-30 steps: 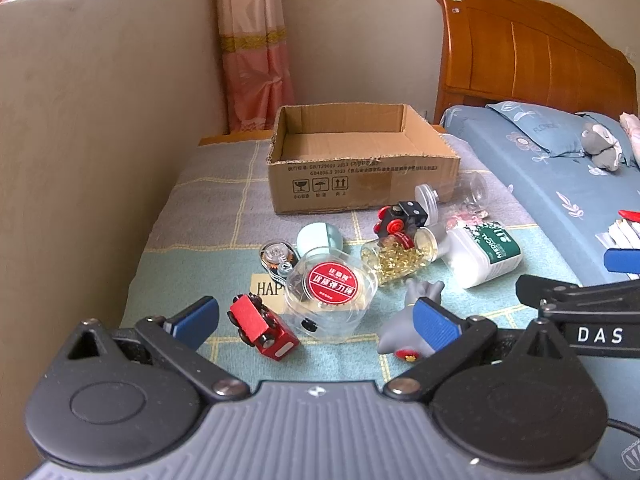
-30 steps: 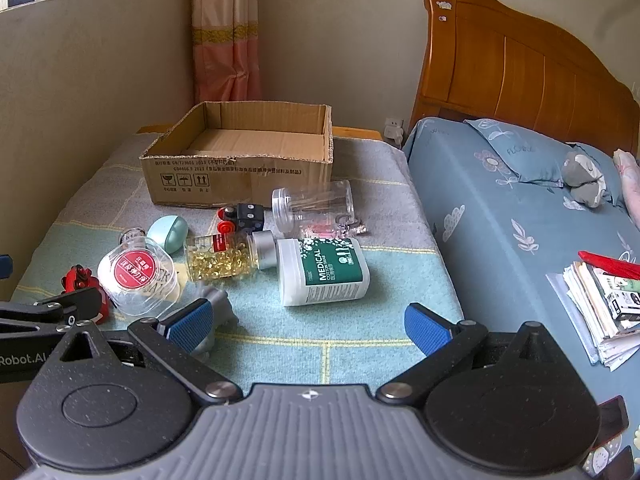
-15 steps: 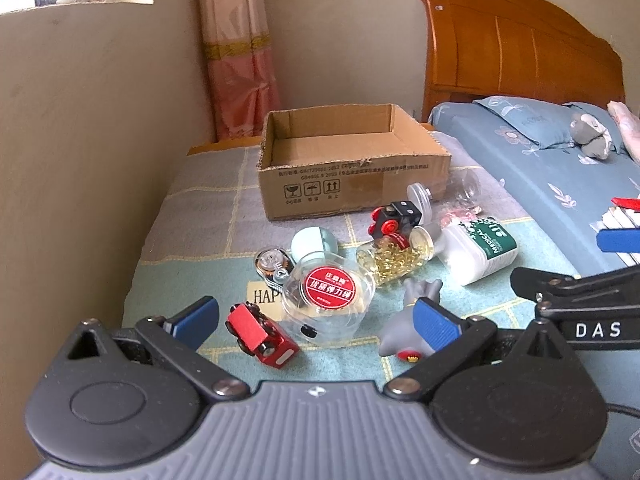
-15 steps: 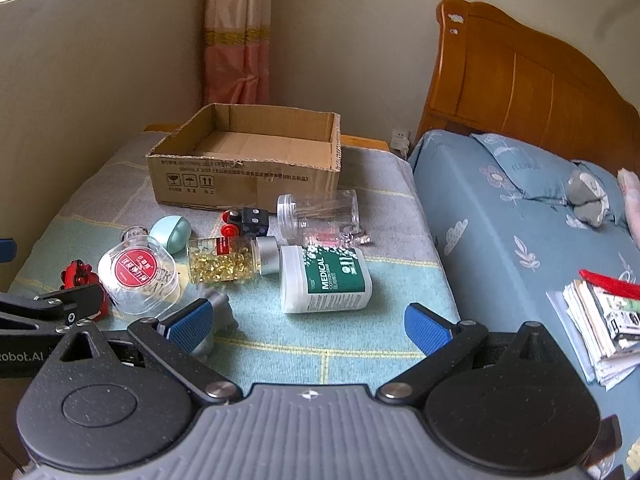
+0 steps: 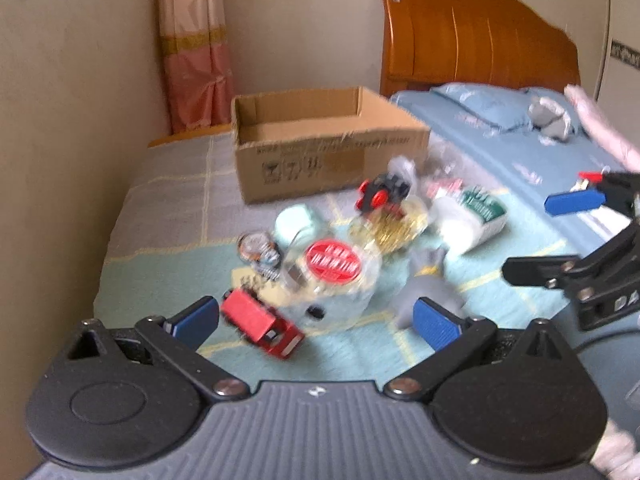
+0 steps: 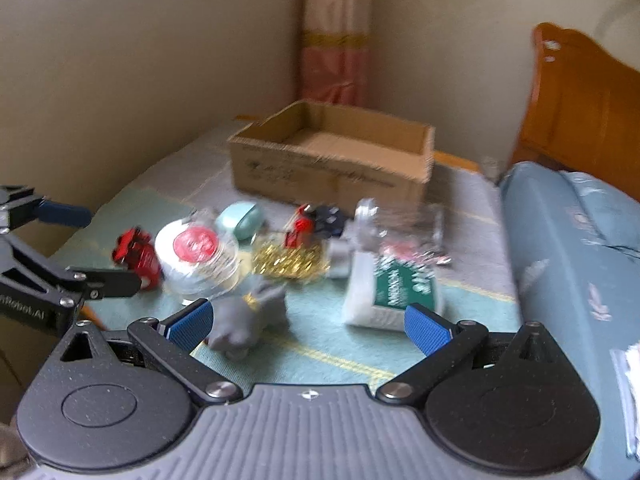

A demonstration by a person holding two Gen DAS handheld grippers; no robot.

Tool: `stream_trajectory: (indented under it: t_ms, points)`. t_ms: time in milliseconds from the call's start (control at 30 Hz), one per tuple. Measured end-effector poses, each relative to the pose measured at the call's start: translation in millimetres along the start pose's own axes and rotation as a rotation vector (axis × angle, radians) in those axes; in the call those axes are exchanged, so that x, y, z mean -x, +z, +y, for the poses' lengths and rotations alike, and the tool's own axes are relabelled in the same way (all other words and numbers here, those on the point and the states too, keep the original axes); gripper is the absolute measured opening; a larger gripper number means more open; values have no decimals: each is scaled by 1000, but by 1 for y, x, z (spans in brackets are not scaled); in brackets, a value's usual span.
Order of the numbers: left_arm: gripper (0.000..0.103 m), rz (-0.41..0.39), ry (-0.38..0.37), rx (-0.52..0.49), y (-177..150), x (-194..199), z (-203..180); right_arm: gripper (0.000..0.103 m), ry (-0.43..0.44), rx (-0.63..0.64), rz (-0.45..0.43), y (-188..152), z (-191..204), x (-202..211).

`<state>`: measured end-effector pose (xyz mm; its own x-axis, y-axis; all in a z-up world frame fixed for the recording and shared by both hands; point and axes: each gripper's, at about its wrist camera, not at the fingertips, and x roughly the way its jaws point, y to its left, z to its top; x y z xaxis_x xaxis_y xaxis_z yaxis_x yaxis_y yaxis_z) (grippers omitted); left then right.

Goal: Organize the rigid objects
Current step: 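Move both tools toward the red toy car and grey toy figure, then grasp the red toy car with the left tool while the right tool grasps the grey figure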

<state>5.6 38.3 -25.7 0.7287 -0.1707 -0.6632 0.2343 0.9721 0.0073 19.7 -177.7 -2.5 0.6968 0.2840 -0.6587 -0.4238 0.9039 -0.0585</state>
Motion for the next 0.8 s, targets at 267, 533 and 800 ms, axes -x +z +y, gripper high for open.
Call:
stream_trajectory:
  t_ms: [267,533,800]
  points:
    - [102,78,14,-26,-24,-32,21,103,109,56,100,-14,0,-42]
    - [102,82,-15,-51,-31,-49,34,103,218,70,145,-21,5,-66]
    - [97,47,-41,-154,-26,-54,33,103,218,108,155,-16,11,-69]
